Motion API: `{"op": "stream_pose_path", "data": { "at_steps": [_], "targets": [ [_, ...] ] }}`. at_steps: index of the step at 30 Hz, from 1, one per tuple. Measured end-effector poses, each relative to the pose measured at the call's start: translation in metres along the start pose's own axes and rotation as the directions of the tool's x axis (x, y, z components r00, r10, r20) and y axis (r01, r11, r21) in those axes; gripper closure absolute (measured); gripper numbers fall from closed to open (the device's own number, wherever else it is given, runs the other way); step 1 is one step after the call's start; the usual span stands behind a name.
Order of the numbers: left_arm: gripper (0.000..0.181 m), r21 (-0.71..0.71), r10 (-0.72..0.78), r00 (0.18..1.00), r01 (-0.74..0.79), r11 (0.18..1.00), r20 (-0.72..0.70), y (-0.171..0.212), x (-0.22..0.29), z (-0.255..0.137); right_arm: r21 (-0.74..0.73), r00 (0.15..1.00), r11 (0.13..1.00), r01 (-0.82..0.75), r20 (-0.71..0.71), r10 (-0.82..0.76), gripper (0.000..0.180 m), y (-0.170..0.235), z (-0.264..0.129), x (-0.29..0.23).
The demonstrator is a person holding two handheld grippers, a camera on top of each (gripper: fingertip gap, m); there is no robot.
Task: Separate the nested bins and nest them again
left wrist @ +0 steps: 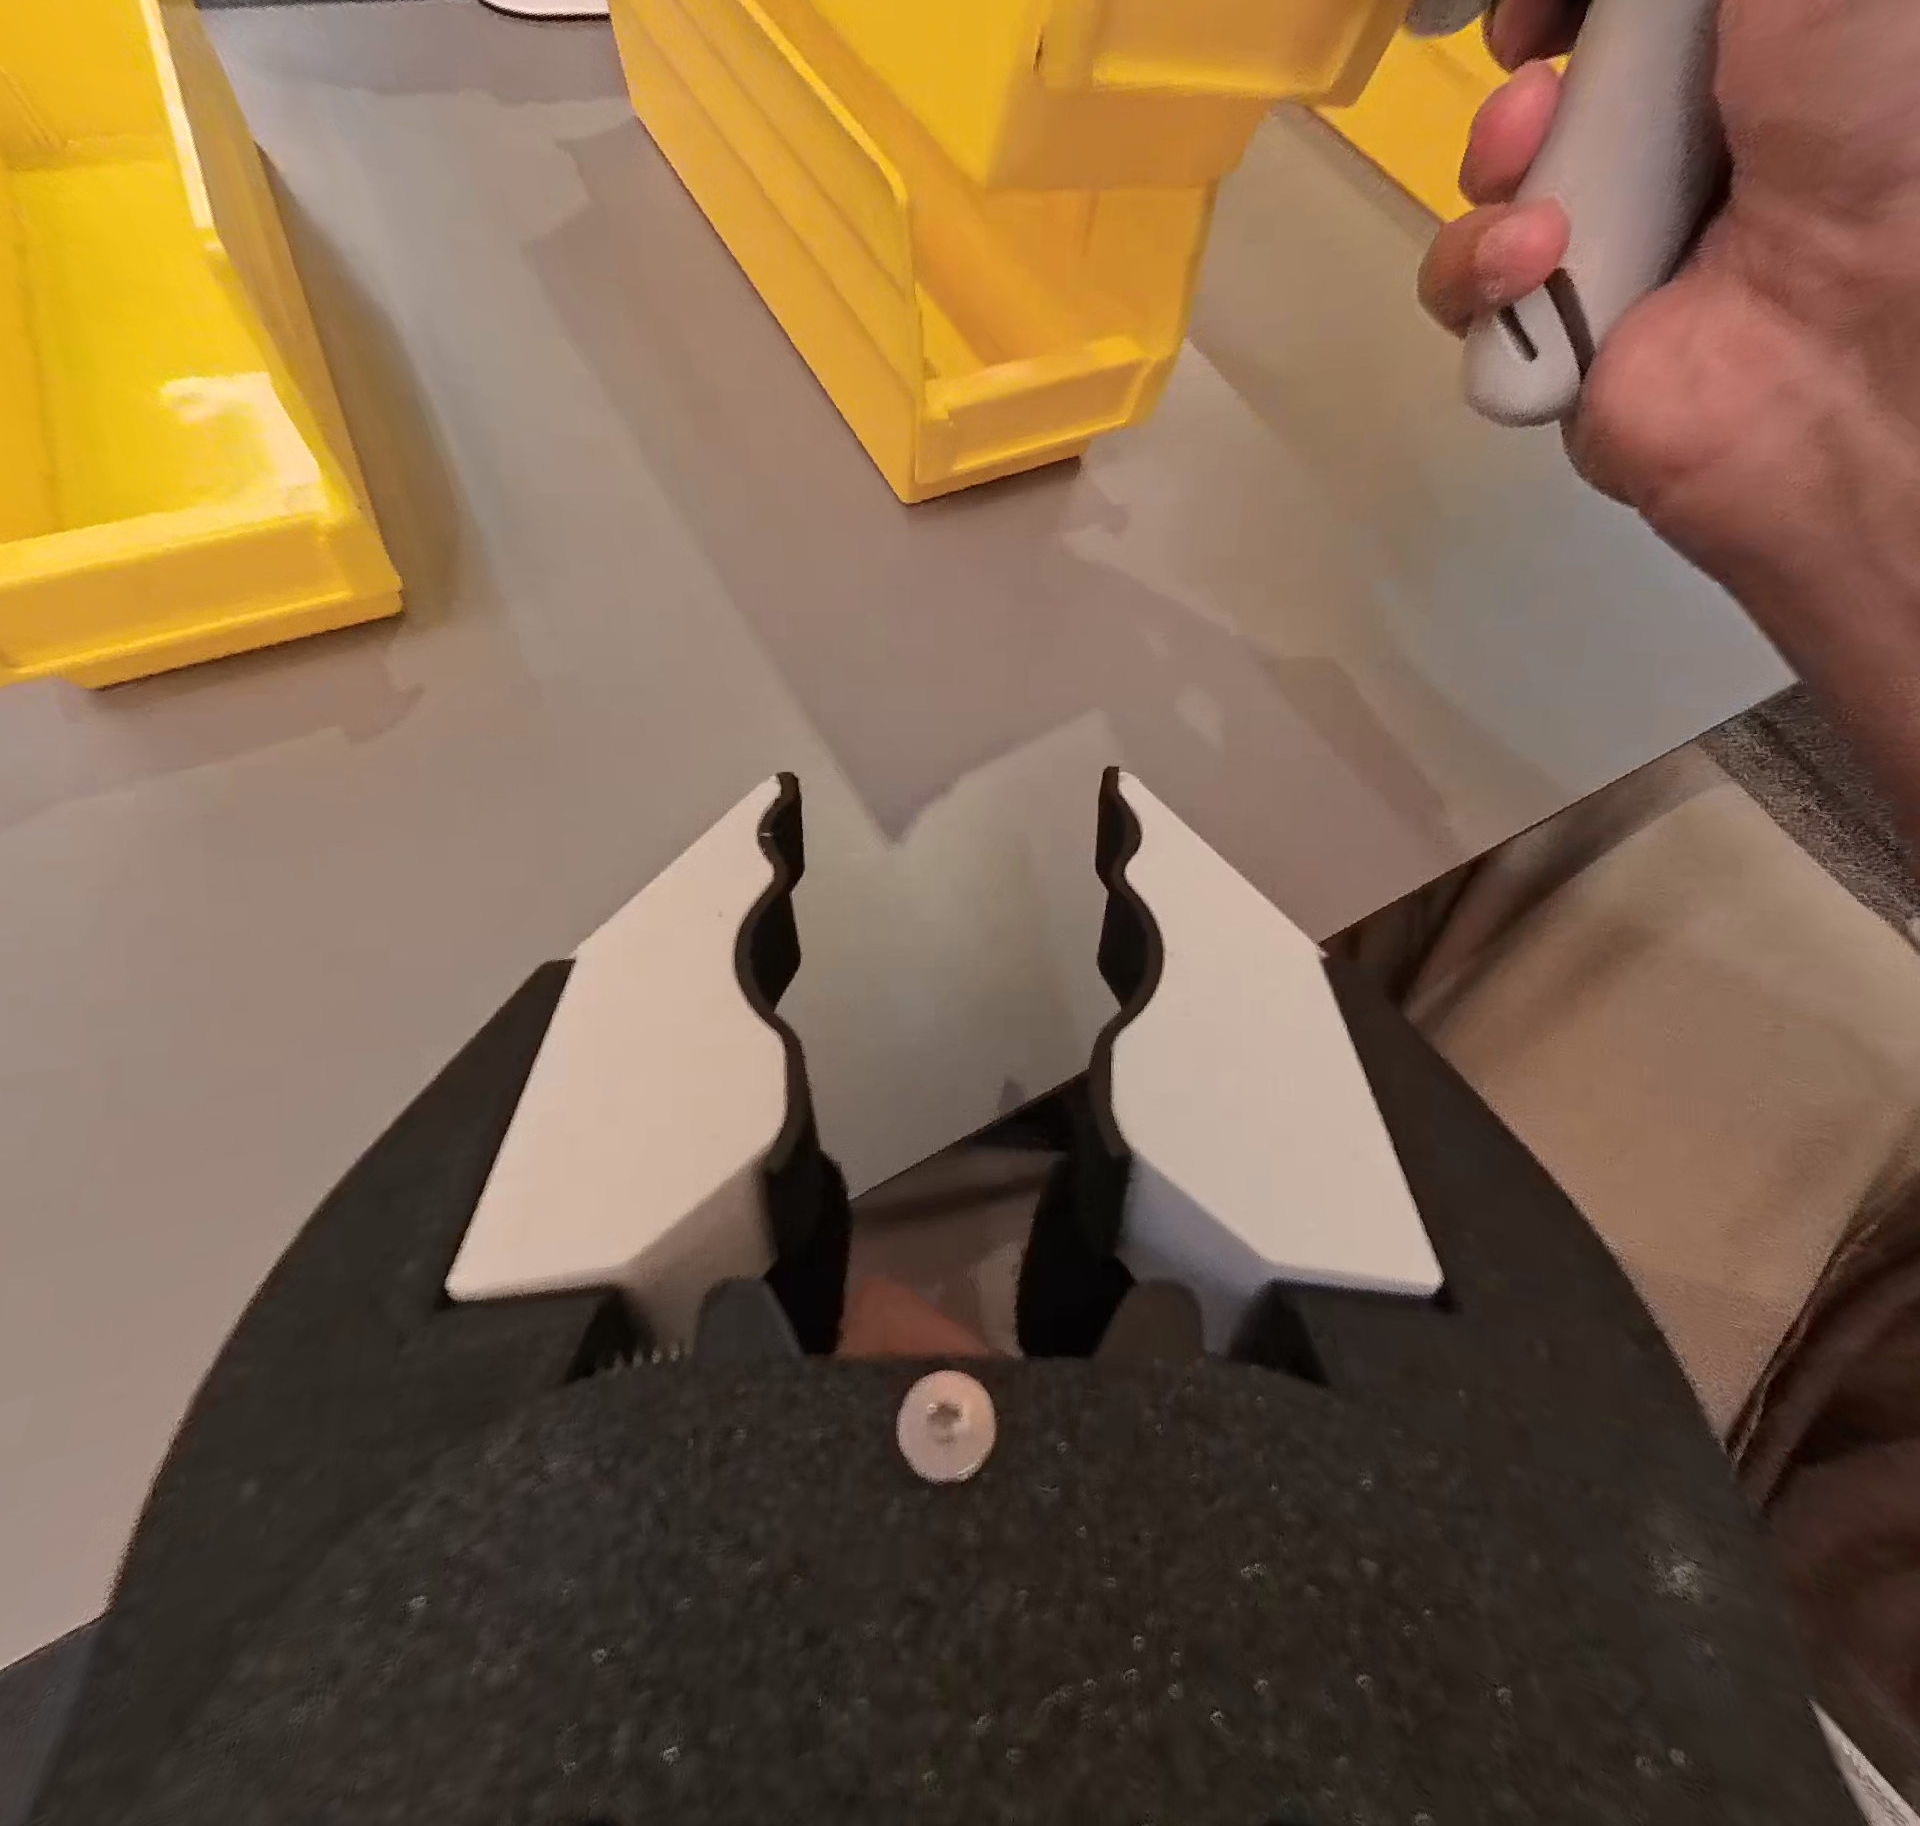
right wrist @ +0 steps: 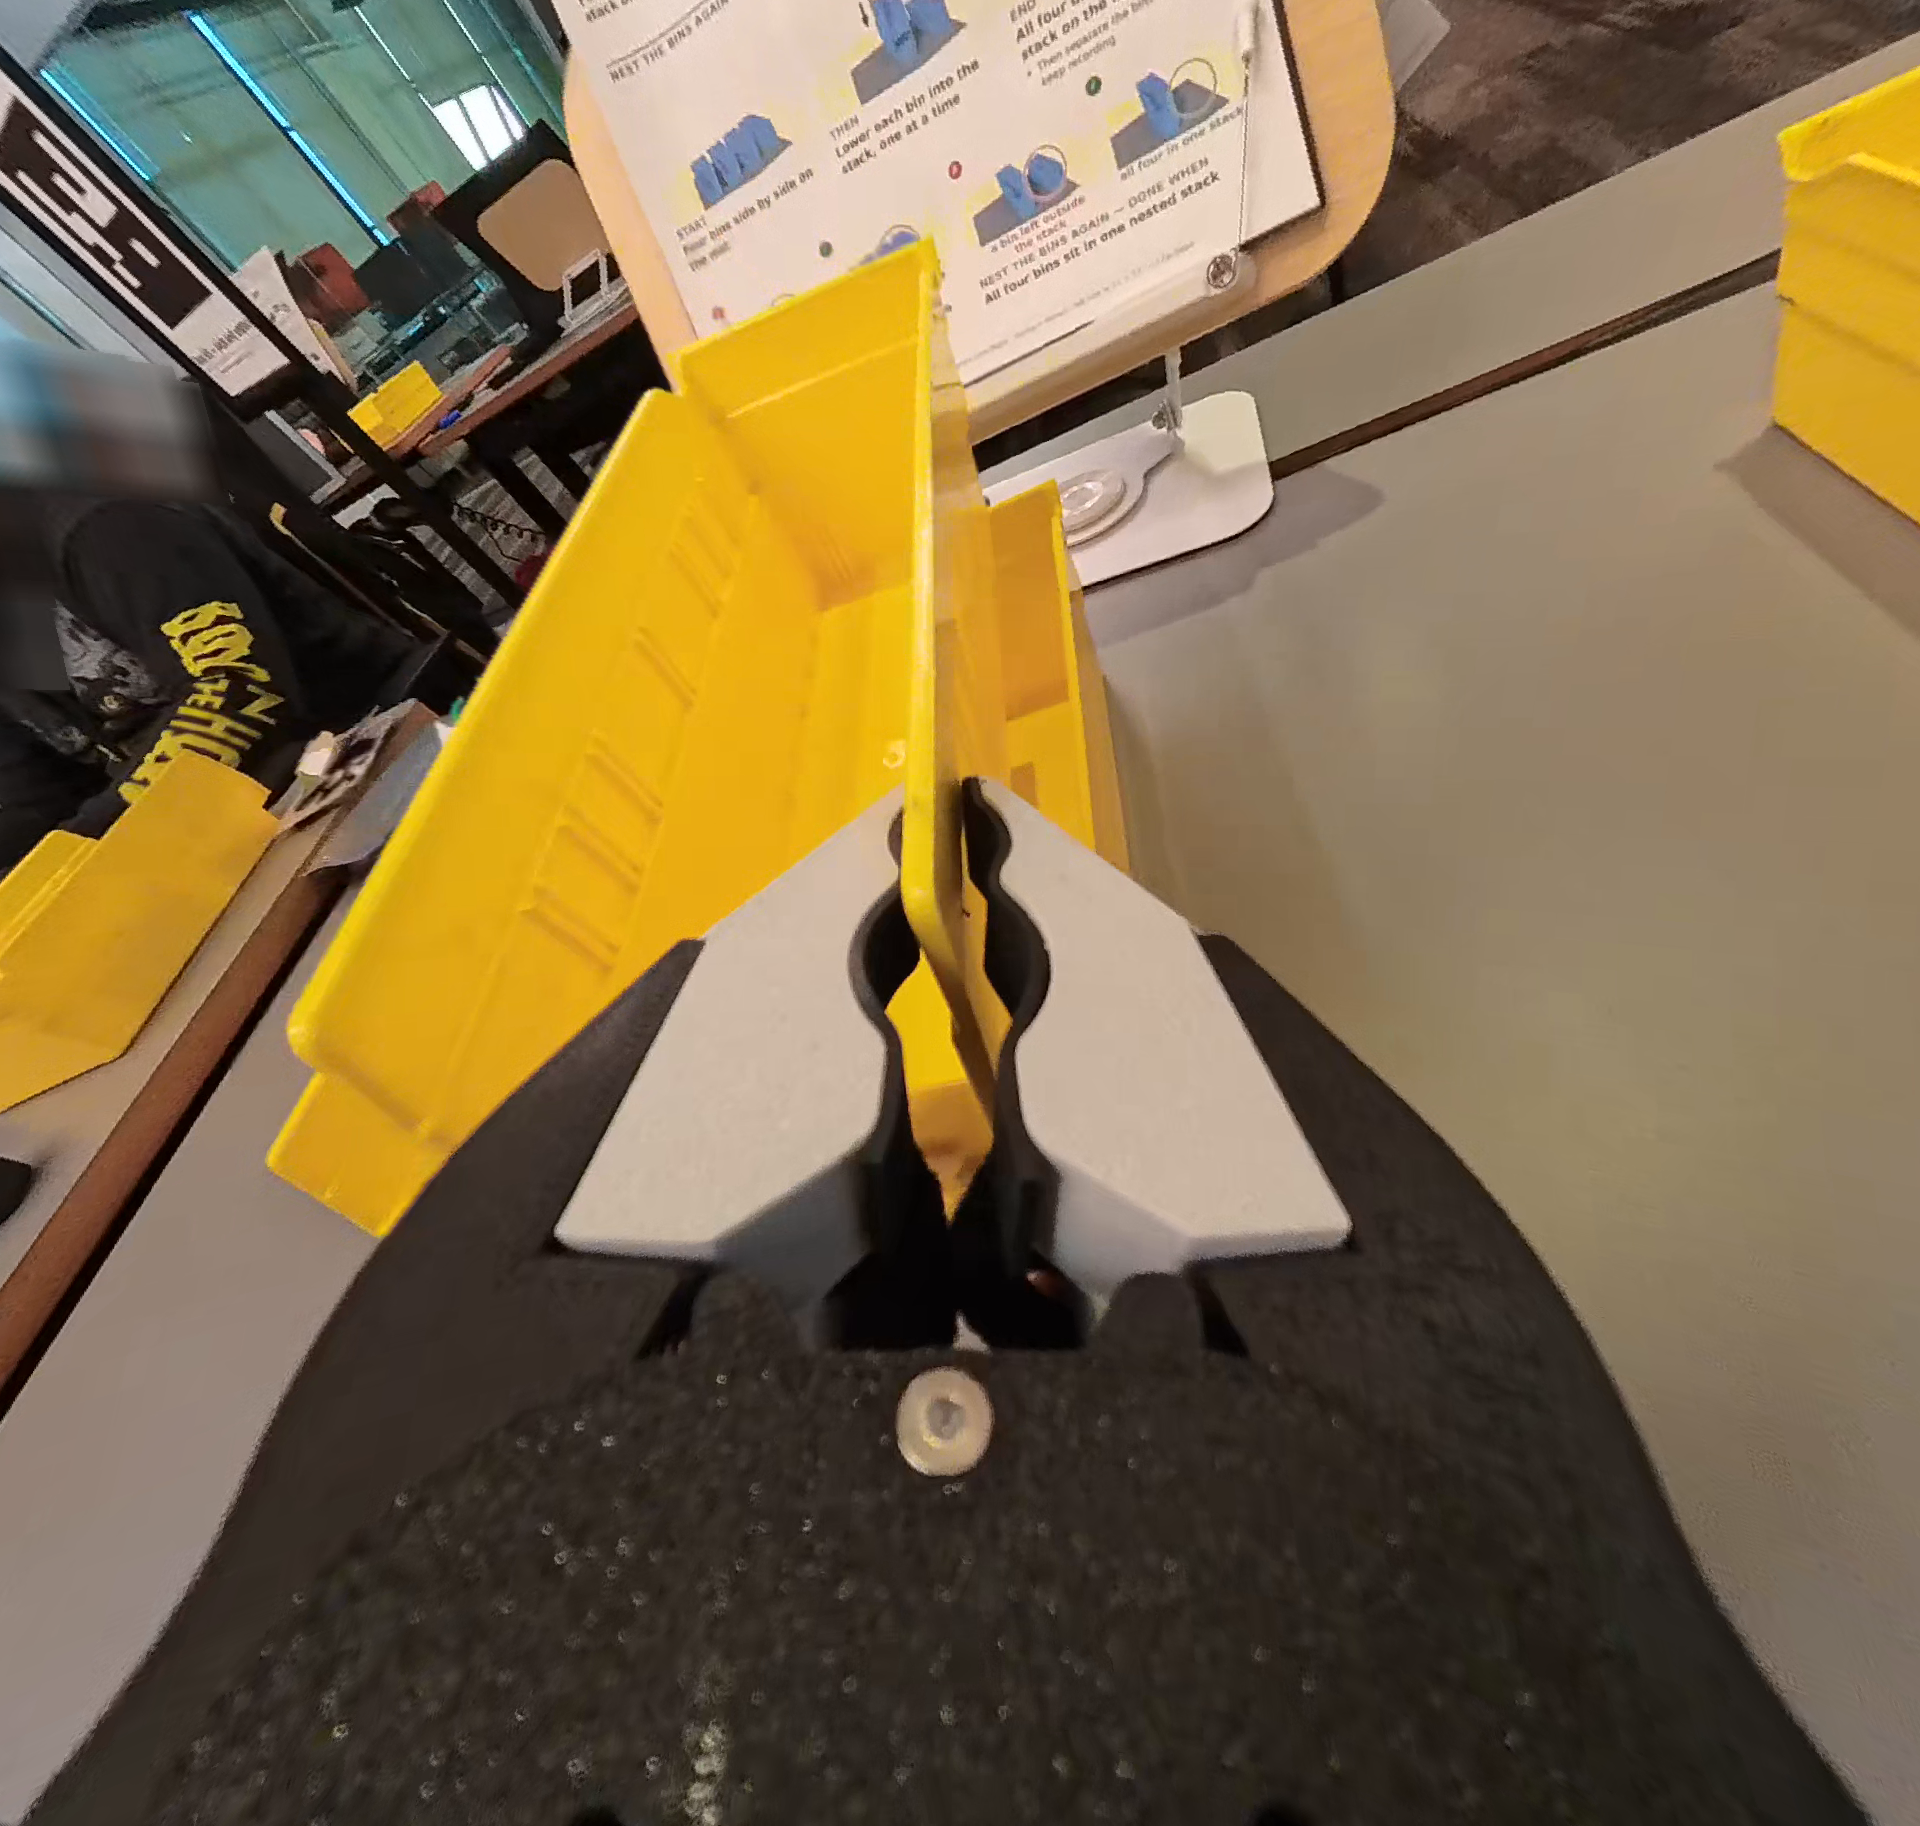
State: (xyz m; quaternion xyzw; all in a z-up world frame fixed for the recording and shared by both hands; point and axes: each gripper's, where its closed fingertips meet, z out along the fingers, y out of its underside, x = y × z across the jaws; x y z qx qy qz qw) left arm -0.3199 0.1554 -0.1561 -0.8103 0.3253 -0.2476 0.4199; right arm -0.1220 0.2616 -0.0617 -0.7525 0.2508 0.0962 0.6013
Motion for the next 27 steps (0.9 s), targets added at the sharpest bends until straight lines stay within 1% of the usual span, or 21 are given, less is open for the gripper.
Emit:
{"op": "stream_pose_path", "data": {
  "at_steps": [5, 17, 21, 27],
  "targets": [
    [0.126, -0.007, -0.015, 1.000, 0.015, 1.000, -0.017, 0.001, 0.003, 0.002, -0.018, 0.999, 1.000, 0.020, -0.040, -0.021, 0.176, 0.007, 0.011, 0.010],
    [0.126, -0.010, -0.010, 1.000, 0.010, 1.000, -0.004, 0.001, 0.000, 0.003, -0.074, 0.994, 0.995, 0.072, -0.076, -0.077, 0.176, 0.031, 0.032, 0.022],
    [0.126, -0.012, -0.009, 1.000, 0.009, 1.000, -0.010, 0.002, 0.001, 0.003, -0.061, 0.994, 0.996, 0.073, -0.082, -0.077, 0.176, 0.039, 0.037, 0.024],
    [0.126, -0.012, -0.007, 1.000, 0.007, 1.000, -0.010, 0.002, 0.001, 0.003, -0.018, 0.994, 0.997, 0.074, -0.082, -0.075, 0.176, 0.040, 0.042, 0.025]
  ]
}}
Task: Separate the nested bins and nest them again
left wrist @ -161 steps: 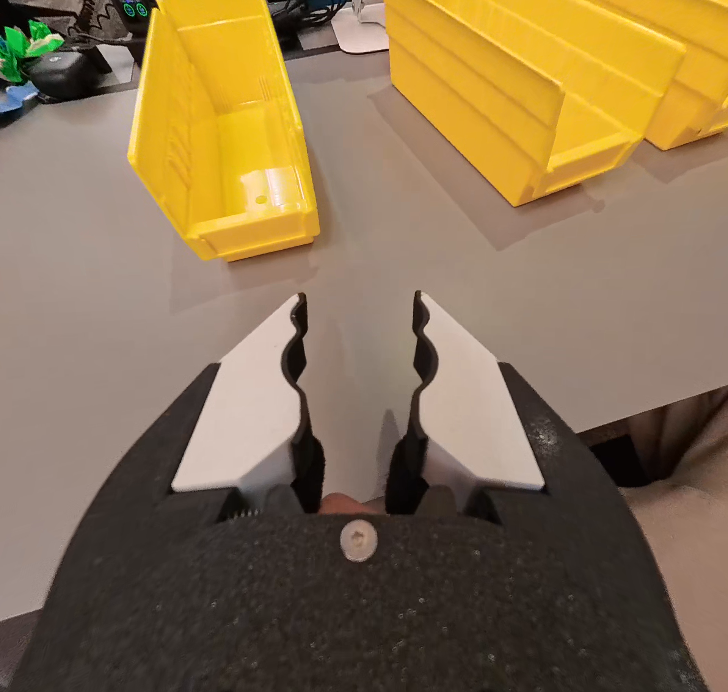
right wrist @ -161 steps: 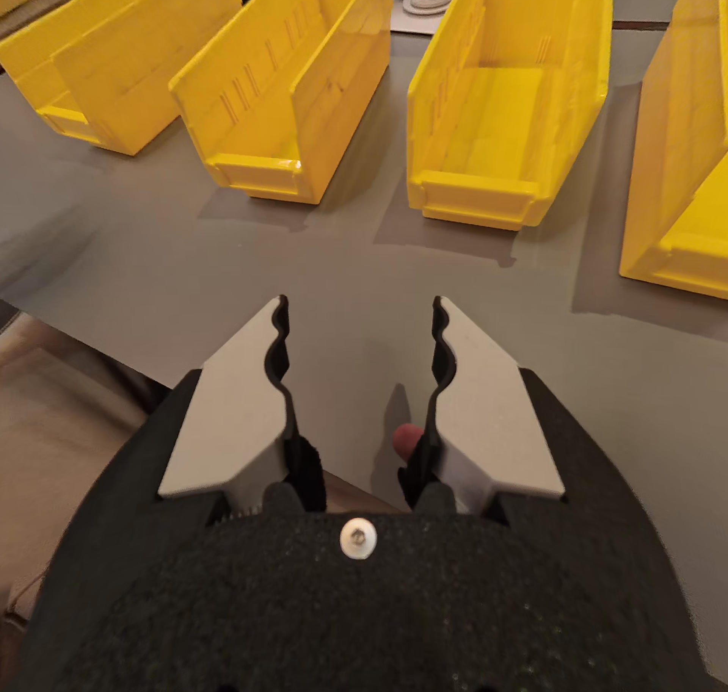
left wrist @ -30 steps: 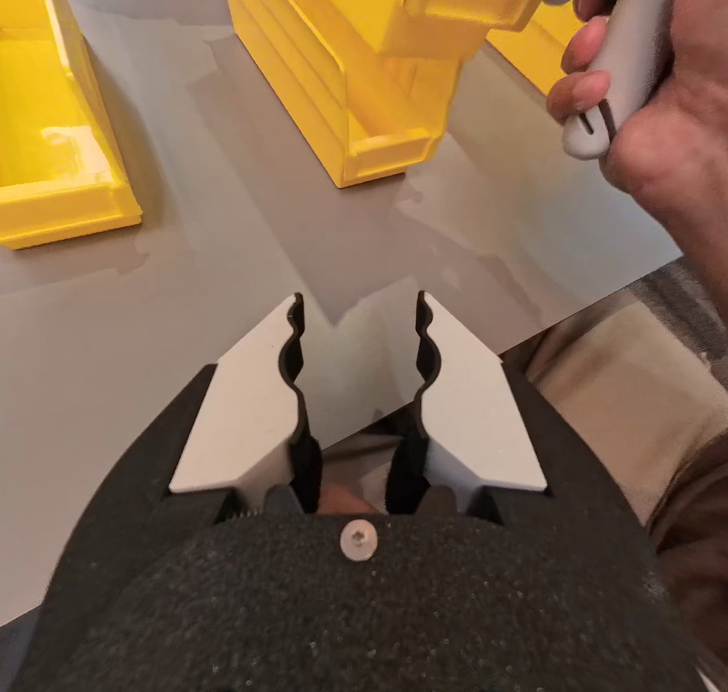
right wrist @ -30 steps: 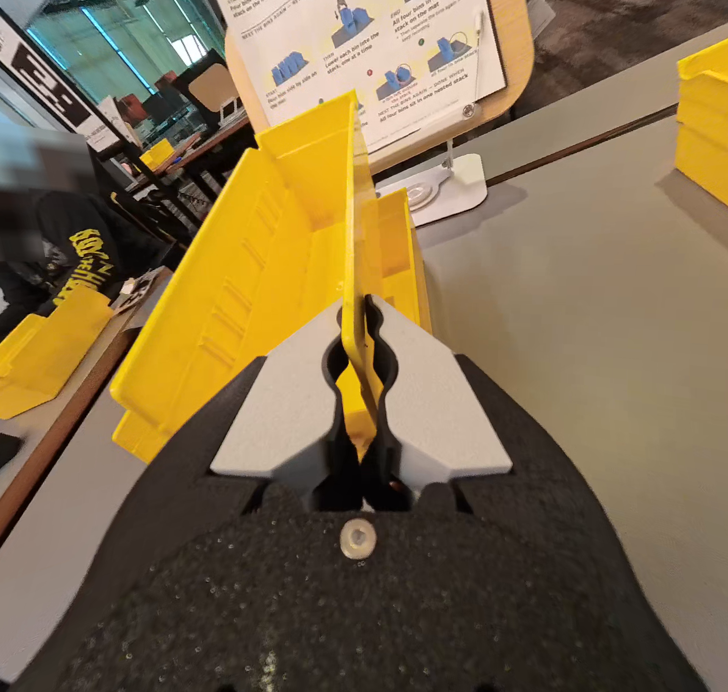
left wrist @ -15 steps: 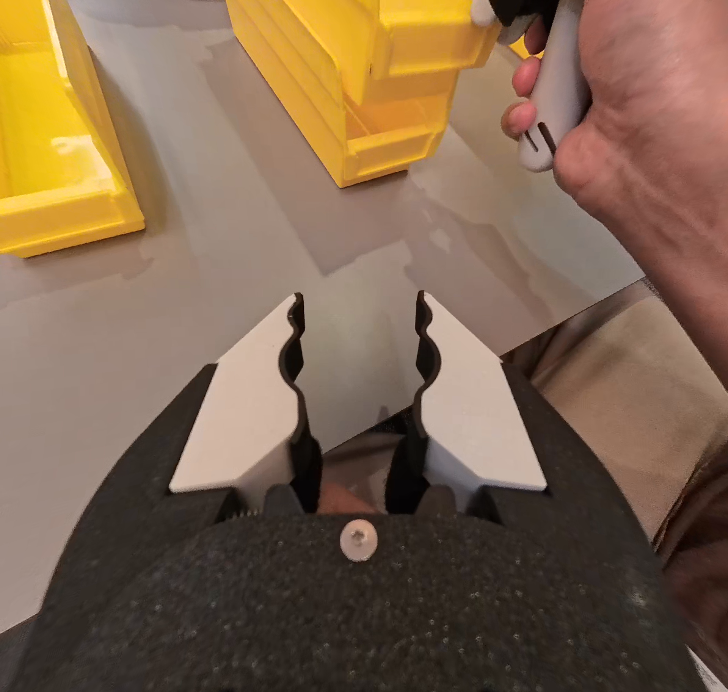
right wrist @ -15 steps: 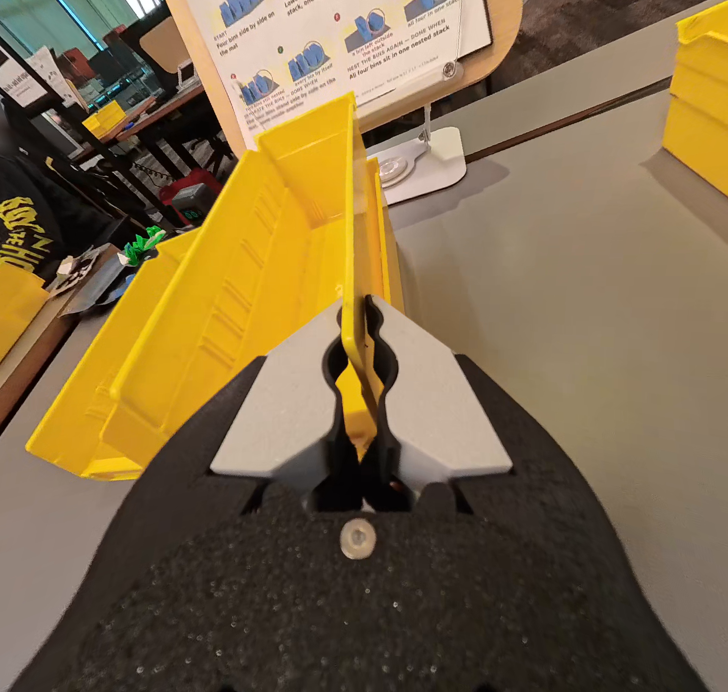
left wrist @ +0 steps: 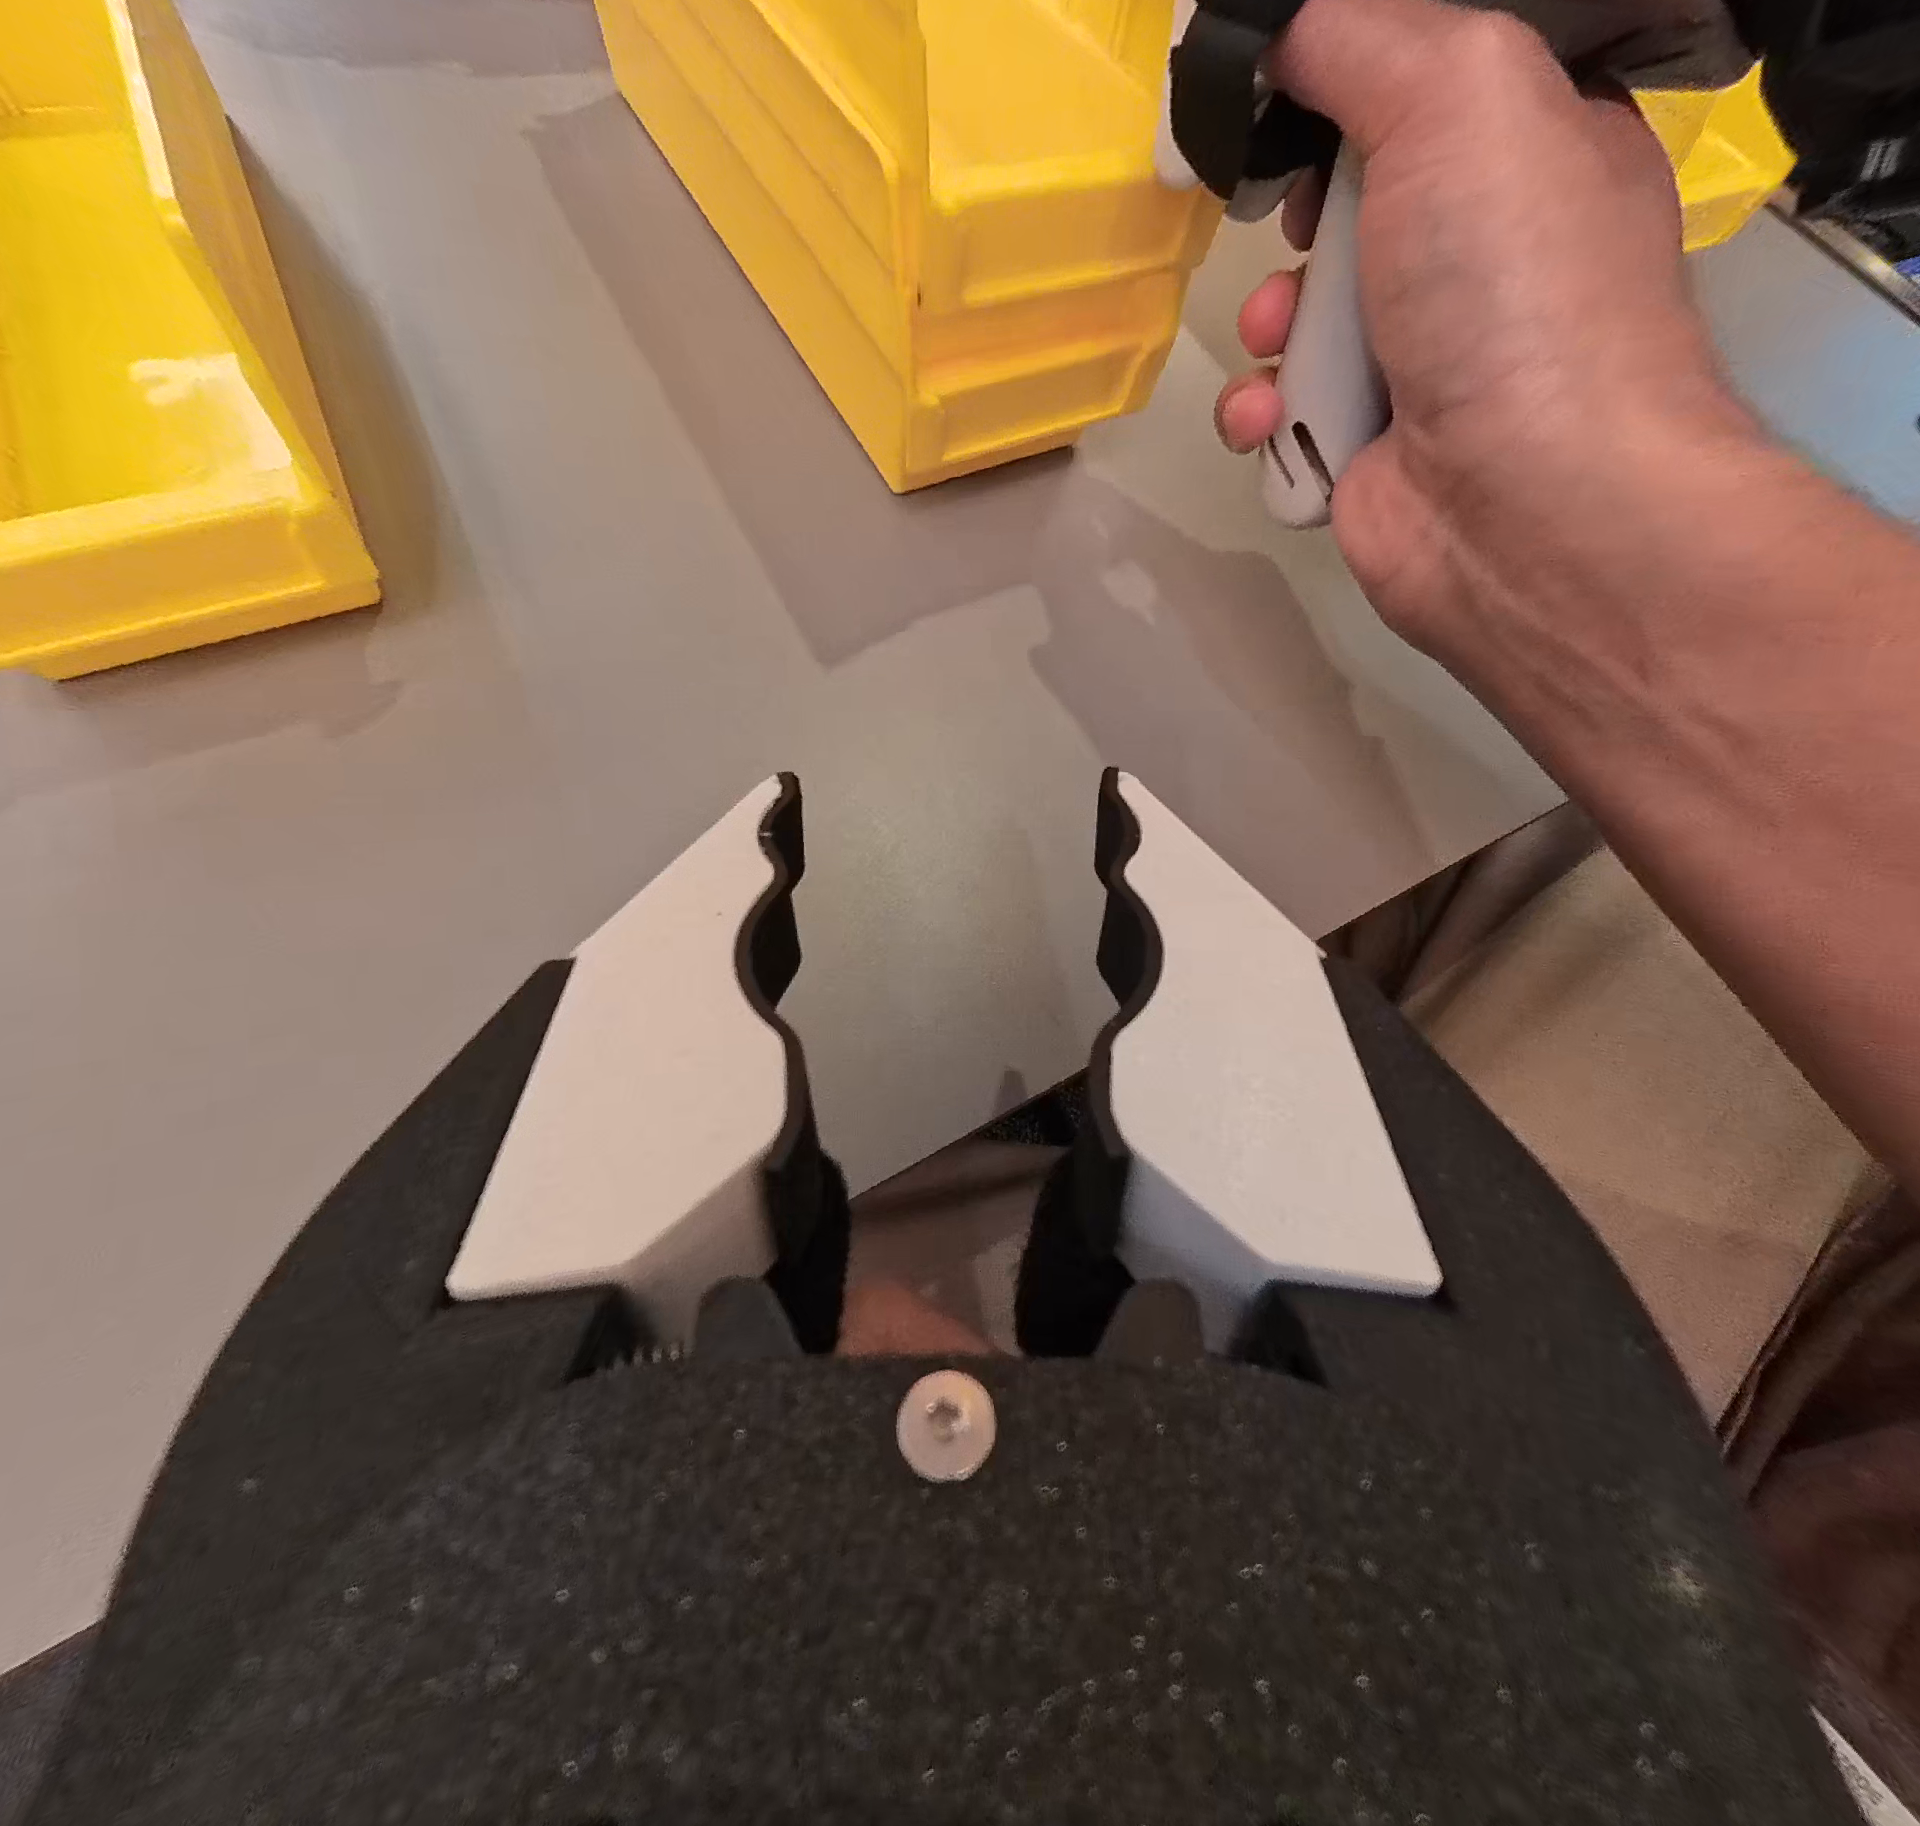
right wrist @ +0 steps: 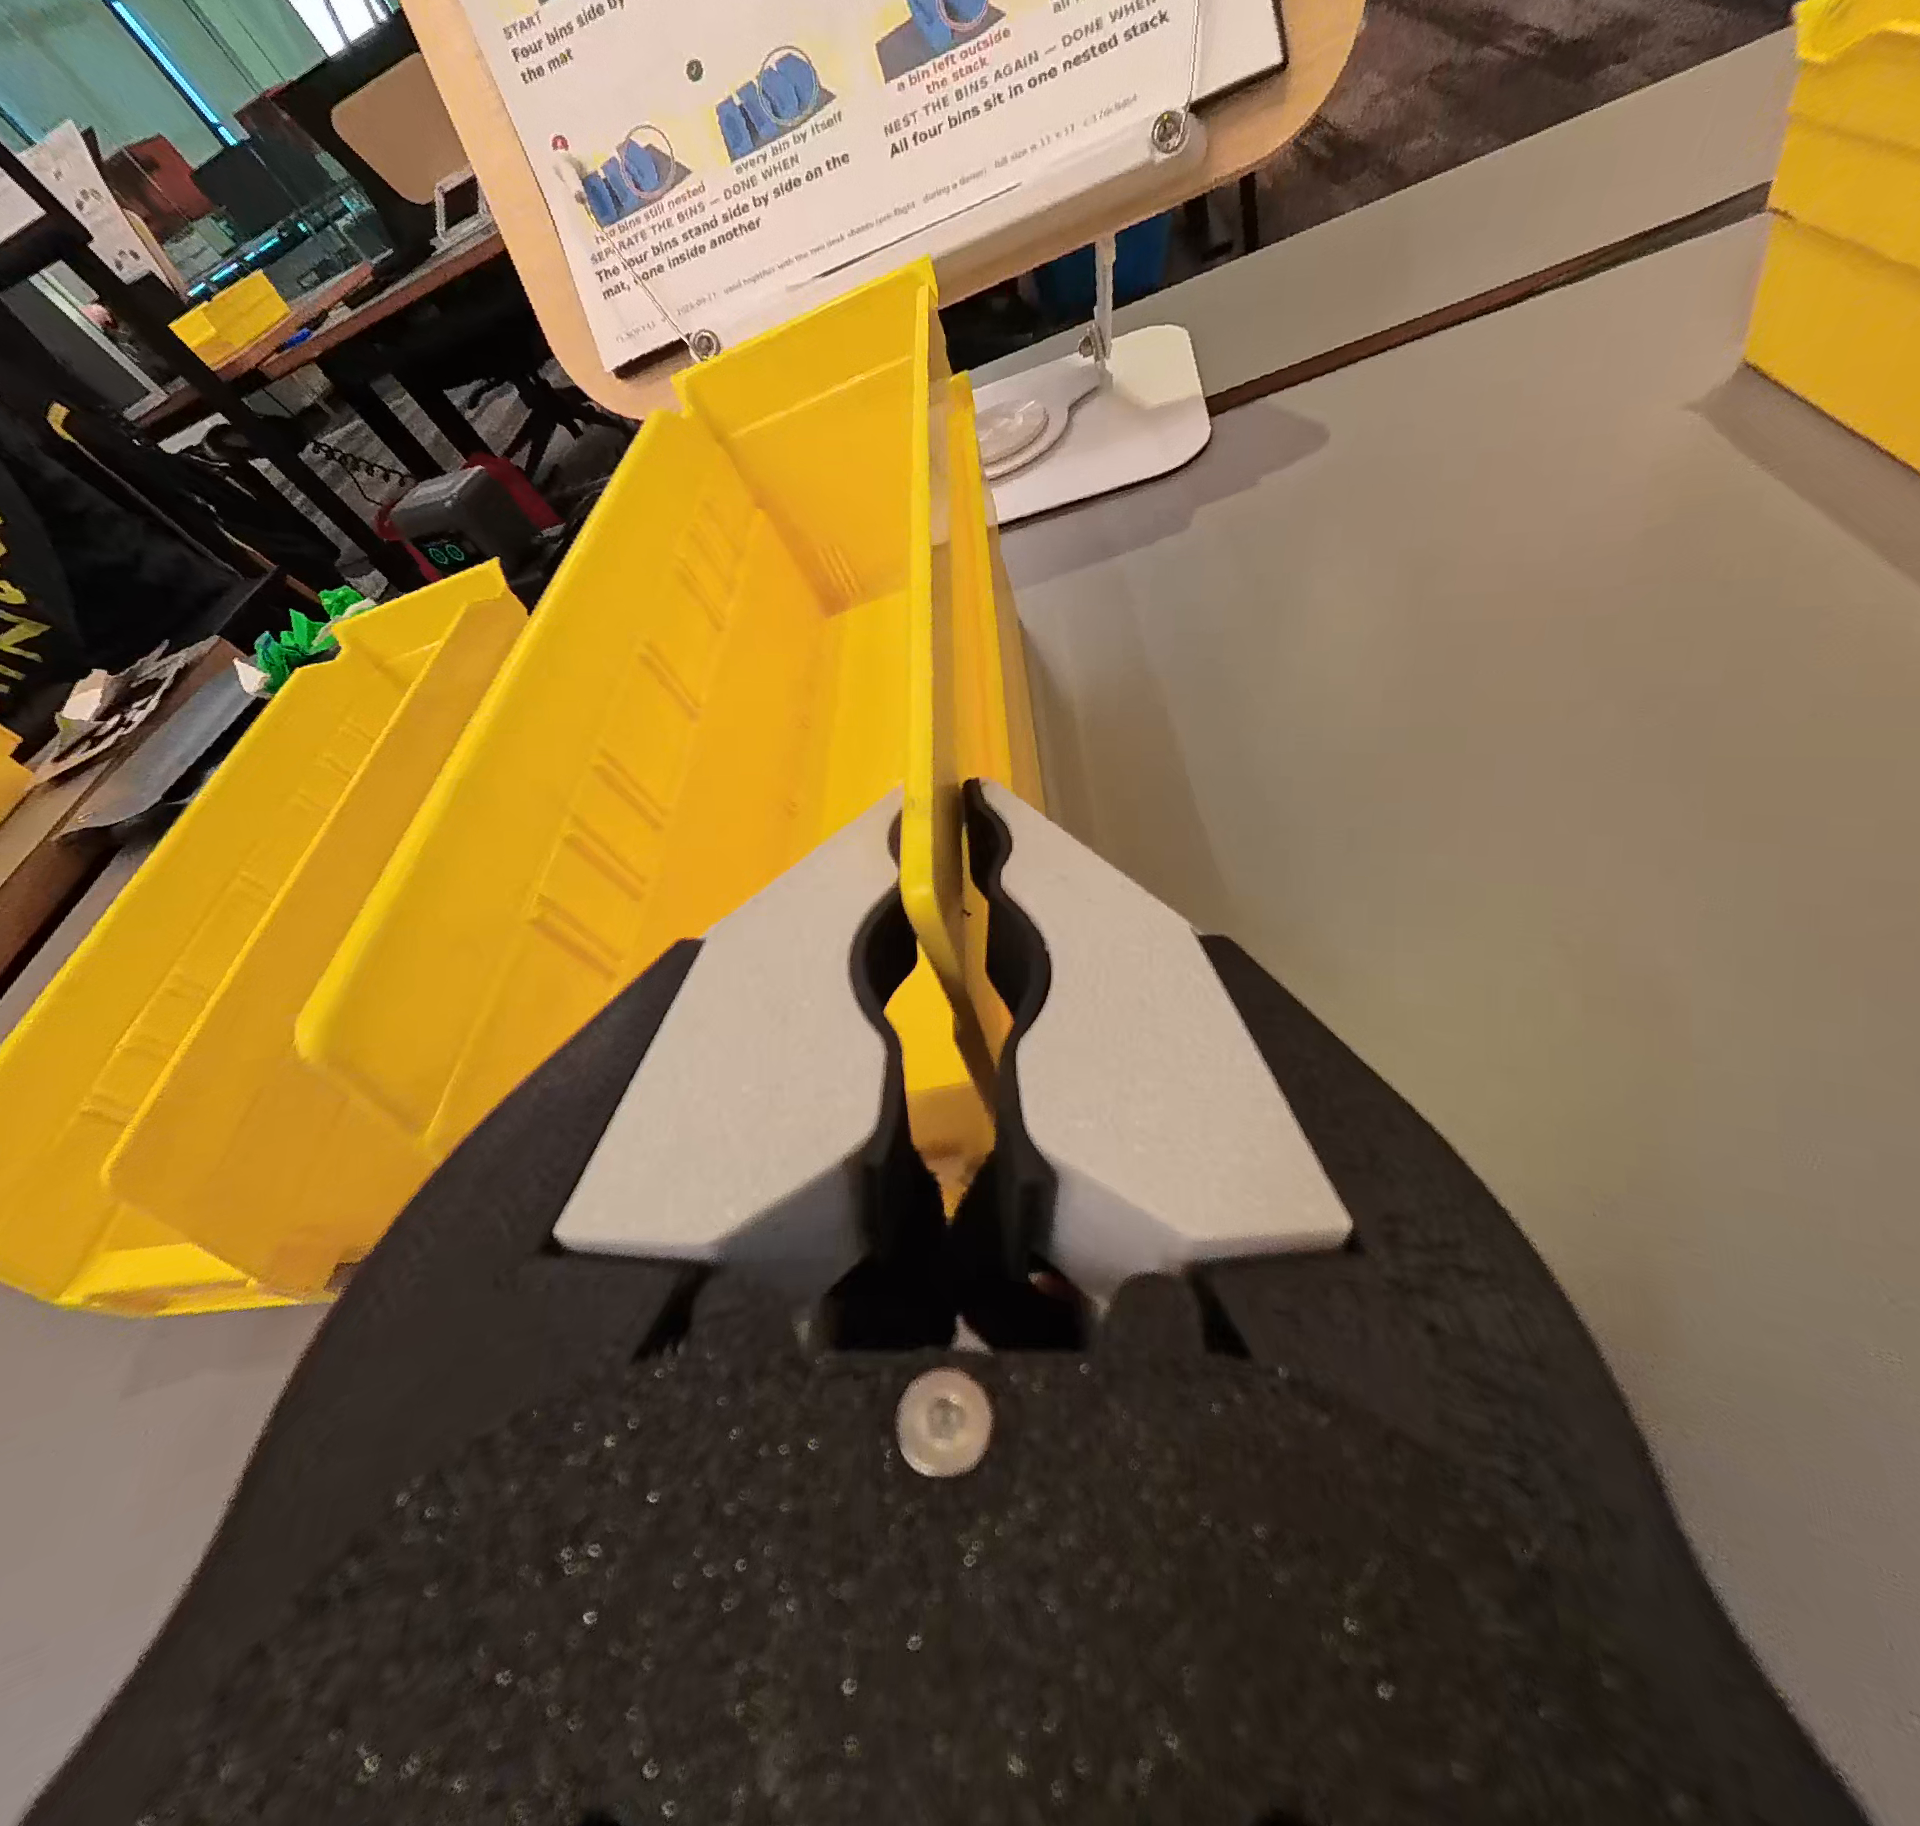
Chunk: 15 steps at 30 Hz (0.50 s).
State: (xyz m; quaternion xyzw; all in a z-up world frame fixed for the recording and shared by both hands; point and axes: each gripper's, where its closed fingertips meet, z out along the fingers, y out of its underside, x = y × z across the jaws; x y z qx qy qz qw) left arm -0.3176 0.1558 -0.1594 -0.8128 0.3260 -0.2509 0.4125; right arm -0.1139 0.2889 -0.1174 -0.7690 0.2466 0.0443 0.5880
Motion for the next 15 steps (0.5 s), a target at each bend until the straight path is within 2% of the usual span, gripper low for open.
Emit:
{"op": "stream_pose_path", "data": {
  "at_steps": [15],
  "targets": [
    [0.126, -0.001, 0.002, 1.000, -0.002, 1.000, -0.003, 0.0000, 0.0009, 0.0004, 0.020, 1.000, 1.000, 0.003, 0.014, -0.003, 0.176, -0.0030, 0.0048, 0.0001]
  ]
}}
